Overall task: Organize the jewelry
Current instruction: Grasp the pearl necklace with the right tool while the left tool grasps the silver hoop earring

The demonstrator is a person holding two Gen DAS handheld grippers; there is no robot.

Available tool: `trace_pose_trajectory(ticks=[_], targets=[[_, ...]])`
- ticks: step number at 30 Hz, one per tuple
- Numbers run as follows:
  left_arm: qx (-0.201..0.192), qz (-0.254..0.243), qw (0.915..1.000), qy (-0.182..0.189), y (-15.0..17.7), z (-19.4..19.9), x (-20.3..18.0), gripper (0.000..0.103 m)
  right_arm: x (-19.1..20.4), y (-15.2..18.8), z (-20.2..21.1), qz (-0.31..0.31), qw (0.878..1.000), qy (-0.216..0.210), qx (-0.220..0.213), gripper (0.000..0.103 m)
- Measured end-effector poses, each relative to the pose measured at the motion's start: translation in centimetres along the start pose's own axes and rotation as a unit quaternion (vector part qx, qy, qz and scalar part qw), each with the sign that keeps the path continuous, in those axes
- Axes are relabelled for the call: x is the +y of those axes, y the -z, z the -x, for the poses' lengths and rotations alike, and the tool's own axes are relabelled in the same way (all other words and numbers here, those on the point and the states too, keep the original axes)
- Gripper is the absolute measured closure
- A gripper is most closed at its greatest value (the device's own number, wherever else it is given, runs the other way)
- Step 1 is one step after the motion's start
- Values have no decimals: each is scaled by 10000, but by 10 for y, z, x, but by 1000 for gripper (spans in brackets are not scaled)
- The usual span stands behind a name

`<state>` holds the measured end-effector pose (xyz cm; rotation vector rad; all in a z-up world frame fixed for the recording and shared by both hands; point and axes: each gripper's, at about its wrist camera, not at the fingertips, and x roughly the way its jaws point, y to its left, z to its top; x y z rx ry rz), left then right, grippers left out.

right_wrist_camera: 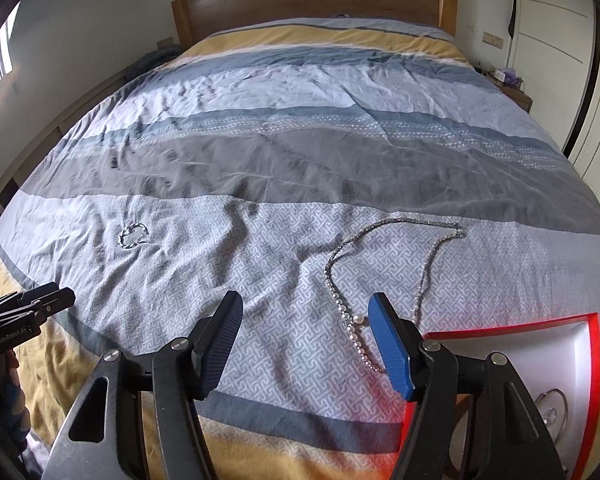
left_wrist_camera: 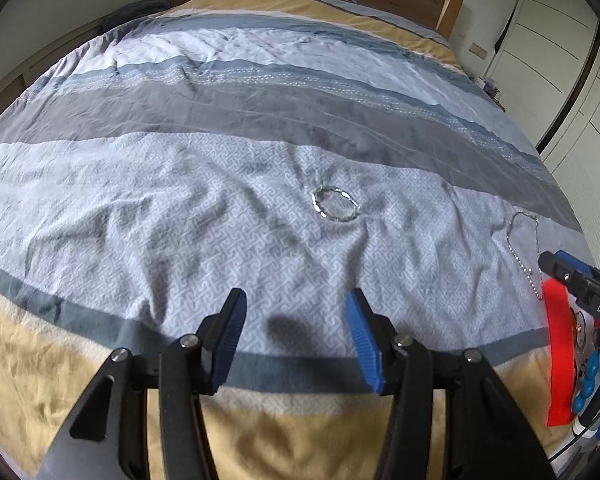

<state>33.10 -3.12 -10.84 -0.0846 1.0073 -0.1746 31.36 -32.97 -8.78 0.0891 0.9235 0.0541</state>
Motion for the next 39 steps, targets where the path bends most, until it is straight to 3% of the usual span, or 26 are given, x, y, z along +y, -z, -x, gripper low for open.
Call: trace_pose_trajectory(ticks=[7, 12, 23, 25, 28, 30, 33, 39], targets=[[-31, 309, 9993, 220, -33, -36, 0, 54, -8, -7, -46, -136, 9994, 86, 304, 39], [-43, 394, 9992, 106, -46, -55, 4, 54, -12, -11, -64, -153, 9991, 156, 366, 42], [21, -442, 9985, -332, -53, -92, -23, 56, -6, -15, -89, 208, 9976, 330, 579, 52], [3, -613, 9976, -308, -54, -95, -28, 62, -4, -16, -94, 316, 9967, 349, 661, 54], [-16, -715, 9973, -142, -55, -94, -31, 84, -3, -20, -98, 312, 9966, 203, 733, 62], [-46, -730, 9972, -126, -53, -92, -32, 95, -3, -21, -97, 268, 9969, 63, 738, 79], [-109, -657, 9978, -71, -50, -83, -31, 98, 3, -17, -92, 243, 9968, -212, 734, 99], [-185, -620, 9979, 68, -37, -55, -36, 98, 21, -8, -61, 97, 9960, -832, 303, 100]])
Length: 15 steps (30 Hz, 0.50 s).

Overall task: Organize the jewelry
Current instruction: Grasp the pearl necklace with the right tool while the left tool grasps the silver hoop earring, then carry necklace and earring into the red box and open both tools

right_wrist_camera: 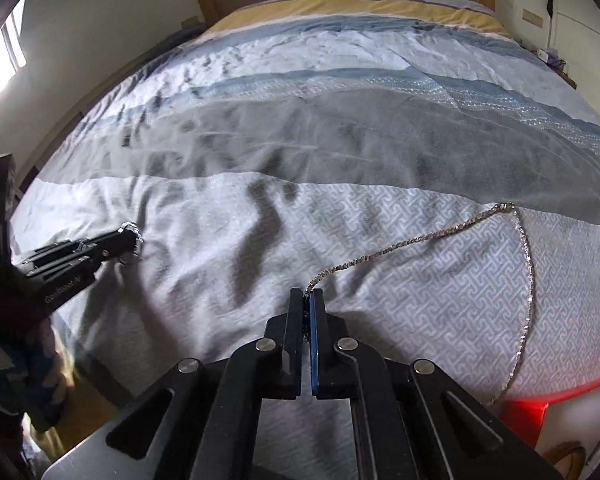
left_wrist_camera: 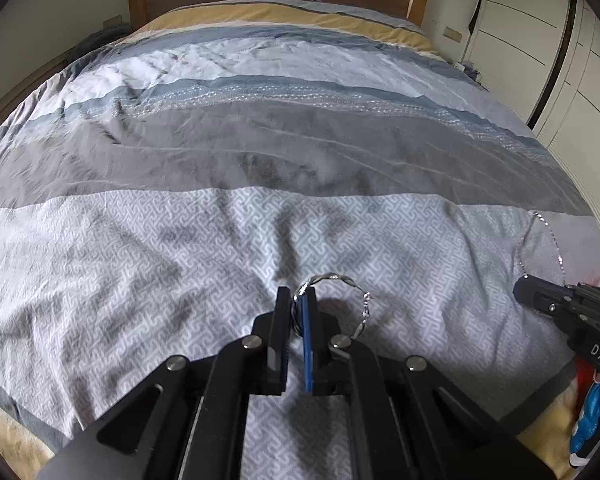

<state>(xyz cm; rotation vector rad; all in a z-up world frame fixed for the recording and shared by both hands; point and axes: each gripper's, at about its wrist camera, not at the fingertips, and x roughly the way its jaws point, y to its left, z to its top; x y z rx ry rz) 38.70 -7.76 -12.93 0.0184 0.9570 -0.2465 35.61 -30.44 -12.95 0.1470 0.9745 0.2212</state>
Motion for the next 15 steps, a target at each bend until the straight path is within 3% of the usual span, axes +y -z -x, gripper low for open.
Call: trace_pose_trajectory(ticks=[7, 15], targets=[[-233, 43, 9996, 147, 2, 50, -12, 98, 22, -1, 69, -277, 9943, -713, -746, 100], [-657, -91, 9972, 344, -14, 117, -37, 98, 31, -14, 170, -243, 9858, -688, -1513, 100]])
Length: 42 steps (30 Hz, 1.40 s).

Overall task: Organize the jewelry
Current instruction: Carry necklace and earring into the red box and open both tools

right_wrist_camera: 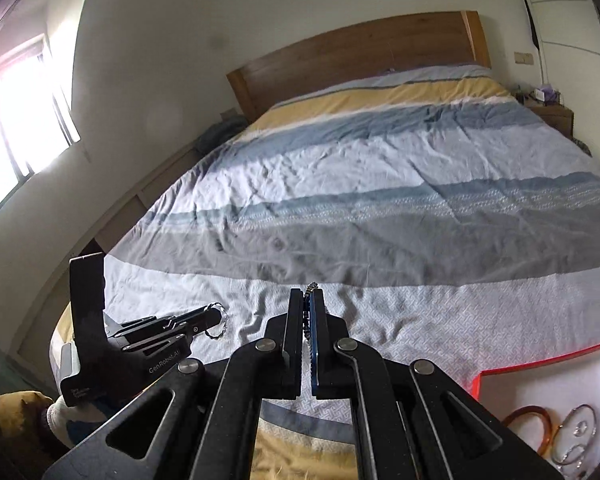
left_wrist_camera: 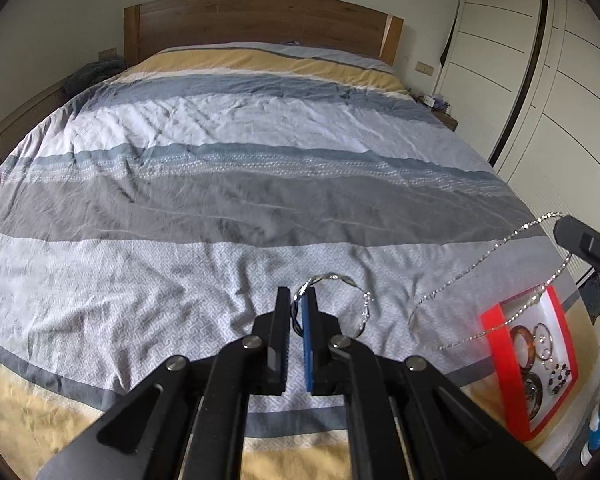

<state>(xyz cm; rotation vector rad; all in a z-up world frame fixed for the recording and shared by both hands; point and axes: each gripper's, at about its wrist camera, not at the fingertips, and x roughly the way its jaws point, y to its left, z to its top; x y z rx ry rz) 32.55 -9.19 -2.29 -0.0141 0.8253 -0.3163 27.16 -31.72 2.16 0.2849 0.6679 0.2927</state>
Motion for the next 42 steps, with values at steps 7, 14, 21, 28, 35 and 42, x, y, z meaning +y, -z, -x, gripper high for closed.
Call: trace_pose_trajectory(ticks=[7, 14, 21, 28, 35, 42], targets=[[-220, -166, 9987, 431, -11, 42, -54, 98, -1, -14, 78, 218, 9983, 360, -399, 100], [-156, -425, 9929, 1104, -5, 57, -134, 98, -33, -11, 141, 211, 9939, 886, -625, 100], [207, -846, 9864, 1395, 25, 35, -212, 98, -88, 15, 166, -33, 9885, 1418, -520, 100], [726, -1256, 9807, 1308, 76, -7, -265, 98, -148, 66, 157, -437, 9829, 1788, -74, 100], [1125, -1438, 9767, 1129, 117, -41, -285, 98, -187, 114, 138, -727, 9745, 2073, 454, 100], [1274, -1564, 9751, 926, 133, -52, -289, 98, -208, 149, 130, -955, 9686, 2152, 802, 98]])
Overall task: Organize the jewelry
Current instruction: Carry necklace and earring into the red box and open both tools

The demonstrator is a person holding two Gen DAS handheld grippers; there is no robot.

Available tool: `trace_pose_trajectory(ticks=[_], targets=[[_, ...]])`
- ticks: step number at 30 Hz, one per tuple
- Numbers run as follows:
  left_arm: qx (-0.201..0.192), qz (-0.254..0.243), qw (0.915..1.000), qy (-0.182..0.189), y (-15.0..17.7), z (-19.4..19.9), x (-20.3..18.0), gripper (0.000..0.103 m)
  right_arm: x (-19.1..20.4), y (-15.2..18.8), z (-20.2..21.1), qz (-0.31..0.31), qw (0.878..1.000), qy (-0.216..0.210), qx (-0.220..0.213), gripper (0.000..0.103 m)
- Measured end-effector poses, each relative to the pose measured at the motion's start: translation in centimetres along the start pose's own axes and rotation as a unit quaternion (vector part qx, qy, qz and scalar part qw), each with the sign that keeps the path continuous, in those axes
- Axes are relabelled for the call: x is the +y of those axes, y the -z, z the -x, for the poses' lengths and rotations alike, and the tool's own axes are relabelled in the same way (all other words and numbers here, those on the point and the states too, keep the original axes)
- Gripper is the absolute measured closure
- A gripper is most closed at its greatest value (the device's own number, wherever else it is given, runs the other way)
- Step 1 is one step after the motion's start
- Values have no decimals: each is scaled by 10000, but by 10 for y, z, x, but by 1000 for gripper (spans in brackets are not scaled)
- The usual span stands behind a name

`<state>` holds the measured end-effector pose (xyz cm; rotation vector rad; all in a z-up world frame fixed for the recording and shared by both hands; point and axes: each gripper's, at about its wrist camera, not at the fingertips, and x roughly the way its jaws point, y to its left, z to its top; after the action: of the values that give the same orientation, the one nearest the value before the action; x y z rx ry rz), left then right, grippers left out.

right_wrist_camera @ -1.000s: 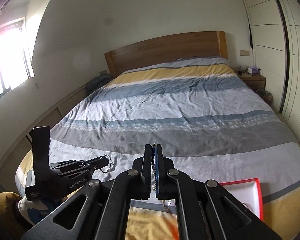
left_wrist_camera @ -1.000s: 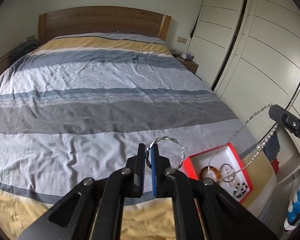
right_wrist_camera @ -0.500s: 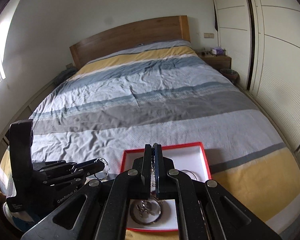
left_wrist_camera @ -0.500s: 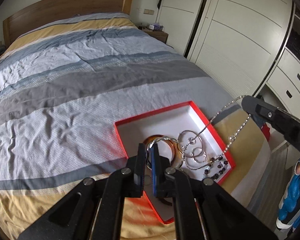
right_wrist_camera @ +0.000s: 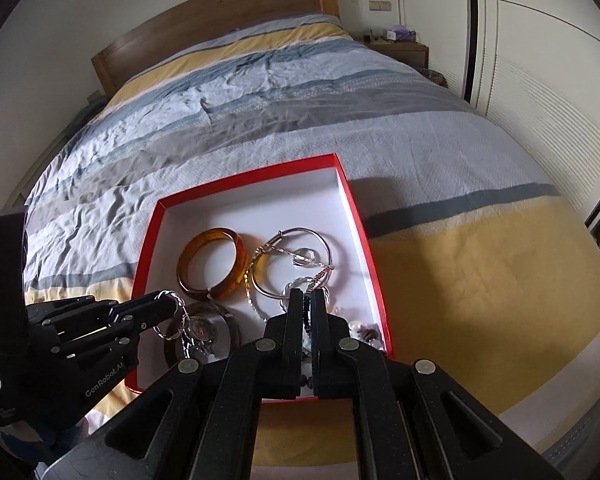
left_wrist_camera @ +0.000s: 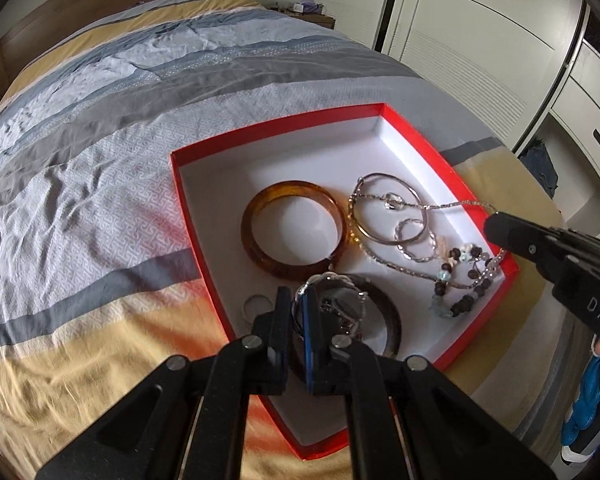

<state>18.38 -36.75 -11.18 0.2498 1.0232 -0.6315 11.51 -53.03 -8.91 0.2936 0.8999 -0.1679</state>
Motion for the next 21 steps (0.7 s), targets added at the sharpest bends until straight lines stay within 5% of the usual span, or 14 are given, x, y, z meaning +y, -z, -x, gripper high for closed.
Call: trace_pose_trajectory(ticks=[7, 12, 21], targets=[[90, -63, 9999, -113, 7, -2, -2, 97, -2, 8, -3, -5, 9999, 71, 135, 97], [146, -80, 9998, -97, 9, -1, -3, 90, -3, 11, 0, -40, 9997, 147, 169, 76], [-16, -210, 9997, -122, 12, 21, -8, 85, -5, 17, 16, -106, 9996, 244, 132, 73]])
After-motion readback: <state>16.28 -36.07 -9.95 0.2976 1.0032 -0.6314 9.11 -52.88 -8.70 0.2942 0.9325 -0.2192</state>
